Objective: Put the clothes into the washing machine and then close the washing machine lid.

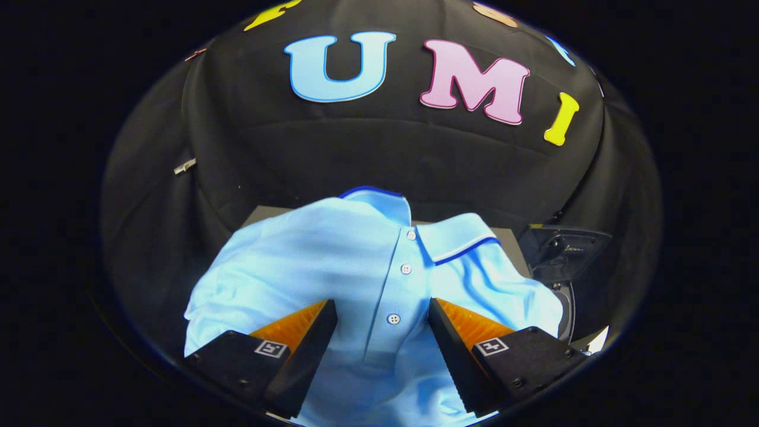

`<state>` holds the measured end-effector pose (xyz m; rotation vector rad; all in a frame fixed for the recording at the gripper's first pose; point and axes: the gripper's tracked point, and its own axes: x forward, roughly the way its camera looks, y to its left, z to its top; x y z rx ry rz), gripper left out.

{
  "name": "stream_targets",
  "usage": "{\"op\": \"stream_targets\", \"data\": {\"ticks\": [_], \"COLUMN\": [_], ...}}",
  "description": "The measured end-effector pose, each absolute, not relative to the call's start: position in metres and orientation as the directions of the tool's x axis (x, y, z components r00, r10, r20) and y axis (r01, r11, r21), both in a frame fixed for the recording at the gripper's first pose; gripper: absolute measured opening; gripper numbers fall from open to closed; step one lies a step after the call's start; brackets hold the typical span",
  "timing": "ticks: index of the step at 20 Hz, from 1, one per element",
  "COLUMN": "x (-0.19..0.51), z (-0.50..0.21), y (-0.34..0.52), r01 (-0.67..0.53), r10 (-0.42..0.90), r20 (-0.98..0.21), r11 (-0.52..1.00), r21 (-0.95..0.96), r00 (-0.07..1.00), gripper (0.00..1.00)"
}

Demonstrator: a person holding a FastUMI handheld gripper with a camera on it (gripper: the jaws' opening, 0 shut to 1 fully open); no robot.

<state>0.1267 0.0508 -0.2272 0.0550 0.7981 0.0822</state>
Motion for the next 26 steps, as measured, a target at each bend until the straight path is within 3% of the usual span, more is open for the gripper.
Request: {"op": "stream_targets", "data": {"ticks": [3,11,14,16,17,26], "x": [0.129,0.129,0.132,0.132,0.136,0.131], "z": [-0.229,-0.233,-0.235,-0.228,-0.235,-0.228], "y": [0.048,0.050,0.041,0.042,0.042,0.041], "r01": [-0.011,-0.044,0.021,-0.019,-0.029,0.008], "r10": [0.092,0.113,0.062,0.071,0.075,0.088], "r20": [-0.716,-0.773,-0.801,-0.792,-0.785,-0.772], "r11": [0.993,0.993,0.995,0.997,0.997,0.993], "r21": [0.117,0.110,0.093,0.074,0.073,0.120], "r00": [0.692,0.624,0.595,0.607,0.615,0.629], "gripper": [0.98,0.94,0.14,0.14,0.05,0.05]}}
